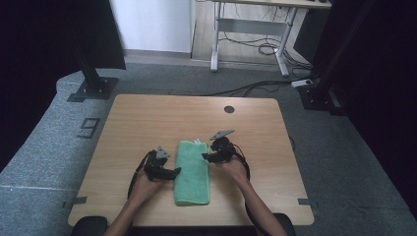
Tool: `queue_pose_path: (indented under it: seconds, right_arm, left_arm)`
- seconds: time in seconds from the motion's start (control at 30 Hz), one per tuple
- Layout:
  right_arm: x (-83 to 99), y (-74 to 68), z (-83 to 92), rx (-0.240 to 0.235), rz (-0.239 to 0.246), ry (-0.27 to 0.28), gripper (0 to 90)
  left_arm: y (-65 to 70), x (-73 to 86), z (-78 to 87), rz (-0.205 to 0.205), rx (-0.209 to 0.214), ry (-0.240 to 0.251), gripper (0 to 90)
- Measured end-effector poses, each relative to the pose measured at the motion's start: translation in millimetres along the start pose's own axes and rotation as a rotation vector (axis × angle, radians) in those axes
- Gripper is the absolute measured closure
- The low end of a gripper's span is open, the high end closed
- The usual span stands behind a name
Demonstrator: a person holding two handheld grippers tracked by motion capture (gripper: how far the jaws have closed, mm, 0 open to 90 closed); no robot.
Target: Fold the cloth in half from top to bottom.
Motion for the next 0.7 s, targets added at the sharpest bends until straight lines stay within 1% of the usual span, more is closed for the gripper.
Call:
queue_pose_path:
  seconds: [0.1,0.4,0.7]
  right_arm:
    - [-1.7,4.0,-1.7,-0.009,-0.014,-0.001,46.5]
    - [-12.1,14.4,-8.8,-0.012,-0.024,0.000,54.2]
    - [-14.5,23.1,-17.8,0.010,-0.030,-0.021,59.2]
  left_arm:
    - [0.0,0.0,0.0,0.000,0.000,0.000,14.4]
    - [0.0,0.0,0.1,0.000,0.000,-0.001,14.4]
    - [0.0,0.1,0.0,0.000,0.000,-0.001,14.4]
Point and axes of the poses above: each handheld gripper's, and its own axes: z roughly backward along the jaws, x roughly out of its underside, y roughly to its right, the point moved 10 cm from there along -z, roughly forward along the jaws, and after that the axes turned 11 degrees about z, right-handed, at the moved point
